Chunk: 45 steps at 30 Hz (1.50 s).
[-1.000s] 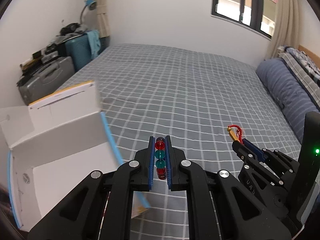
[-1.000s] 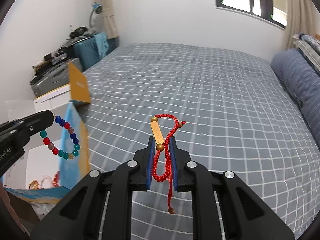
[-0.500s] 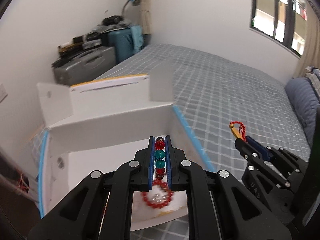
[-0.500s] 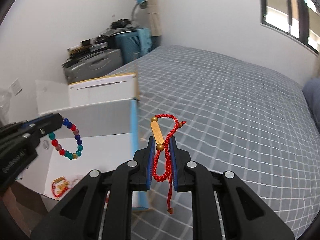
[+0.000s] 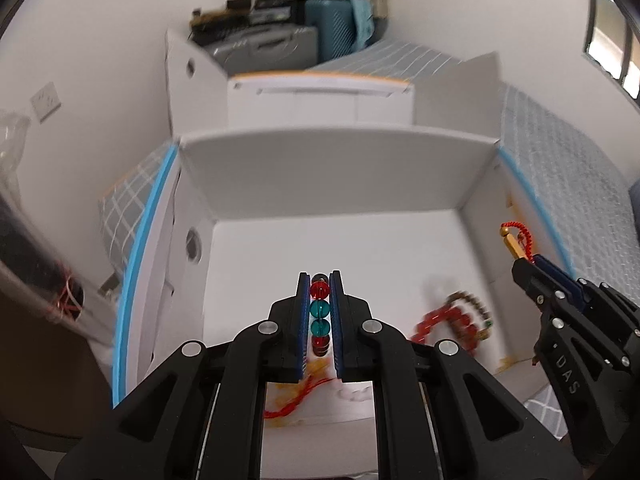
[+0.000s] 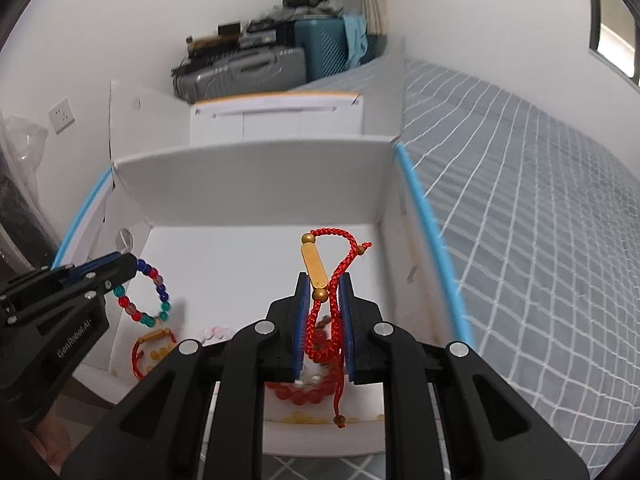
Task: Organize jewelry
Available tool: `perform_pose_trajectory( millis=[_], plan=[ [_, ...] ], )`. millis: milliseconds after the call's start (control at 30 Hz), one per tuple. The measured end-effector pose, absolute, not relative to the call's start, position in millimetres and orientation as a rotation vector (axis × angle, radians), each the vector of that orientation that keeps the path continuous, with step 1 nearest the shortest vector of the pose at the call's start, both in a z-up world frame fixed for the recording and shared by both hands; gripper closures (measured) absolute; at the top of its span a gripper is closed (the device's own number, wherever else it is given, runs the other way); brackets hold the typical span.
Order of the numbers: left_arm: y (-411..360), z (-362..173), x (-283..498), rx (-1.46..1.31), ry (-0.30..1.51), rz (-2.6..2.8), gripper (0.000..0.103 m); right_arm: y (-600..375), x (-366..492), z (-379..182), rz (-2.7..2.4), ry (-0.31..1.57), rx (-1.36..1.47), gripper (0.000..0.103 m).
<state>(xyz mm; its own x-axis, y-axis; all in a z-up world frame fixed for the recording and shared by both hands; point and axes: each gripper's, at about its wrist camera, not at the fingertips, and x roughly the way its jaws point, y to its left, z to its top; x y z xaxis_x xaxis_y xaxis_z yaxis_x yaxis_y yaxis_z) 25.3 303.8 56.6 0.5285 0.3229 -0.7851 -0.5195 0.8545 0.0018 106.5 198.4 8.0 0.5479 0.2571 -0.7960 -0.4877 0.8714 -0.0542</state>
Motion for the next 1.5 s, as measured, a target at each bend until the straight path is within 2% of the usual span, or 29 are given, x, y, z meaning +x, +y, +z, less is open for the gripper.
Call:
perform_pose_trajectory(
  millis=[433,533,633,667,700,767,800,833,867,933,967,1067,1133,1500],
  plan=[
    [308.7,28.1,25.4,-0.28,0.969,0.504,0.094,215.2,119.3,-36.0,0.422,1.044,-0.332,0.089],
    [309.8,29.3,25.2,-0.272,0.961,0.506,0.092,216.1,120.6,-38.3,0.421,1.052,-0.333,0.083],
    [311.0,33.8,23.2,-0.272,0.948,0.517,0.09,217.2,117.4,-33.4,0.424,1.028,-0.332,0.071],
    [311.4,35.9,21.4,-0.281,0.942,0.517,0.078,217.2,115.3,-30.6,0.42,1.017,-0.34,0.065],
    [310.2,39.1,18.7,-0.289,0.934,0.52,0.061,216.8,113.7,-27.9,0.421,1.011,-0.341,0.061],
    [306.9,47.4,10.8,-0.283,0.9,0.533,0.048,214.4,109.3,-19.1,0.427,0.986,-0.34,0.049],
    [305.0,50.2,7.8,-0.277,0.889,0.539,0.046,211.9,108.0,-14.6,0.426,0.975,-0.339,0.045],
    [302.9,53.7,4.1,-0.274,0.88,0.542,0.044,209.6,106.4,-9.2,0.426,0.96,-0.334,0.037],
    [300.7,58.1,-1.2,-0.277,0.867,0.54,0.037,206.2,103.9,-3.1,0.428,0.943,-0.324,0.03],
    [298.1,64.9,-10.4,-0.275,0.847,0.541,0.03,200.6,98.8,6.2,0.428,0.918,-0.317,0.024],
    [296.8,67.3,-13.2,-0.272,0.84,0.544,0.024,196.9,95.9,11.3,0.426,0.904,-0.315,0.018],
    [290.1,75.6,-30.7,-0.255,0.799,0.566,0.007,184.1,84.9,24.7,0.423,0.868,-0.308,0.01],
    [285.0,78.4,-42.2,-0.239,0.777,0.577,0.006,175.3,78.0,32.0,0.421,0.845,-0.306,0.008],
    [268.9,69.9,-83.5,-0.259,0.763,0.55,0.006,135.6,34.4,33.8,0.412,0.83,-0.268,0.008]
  ],
)
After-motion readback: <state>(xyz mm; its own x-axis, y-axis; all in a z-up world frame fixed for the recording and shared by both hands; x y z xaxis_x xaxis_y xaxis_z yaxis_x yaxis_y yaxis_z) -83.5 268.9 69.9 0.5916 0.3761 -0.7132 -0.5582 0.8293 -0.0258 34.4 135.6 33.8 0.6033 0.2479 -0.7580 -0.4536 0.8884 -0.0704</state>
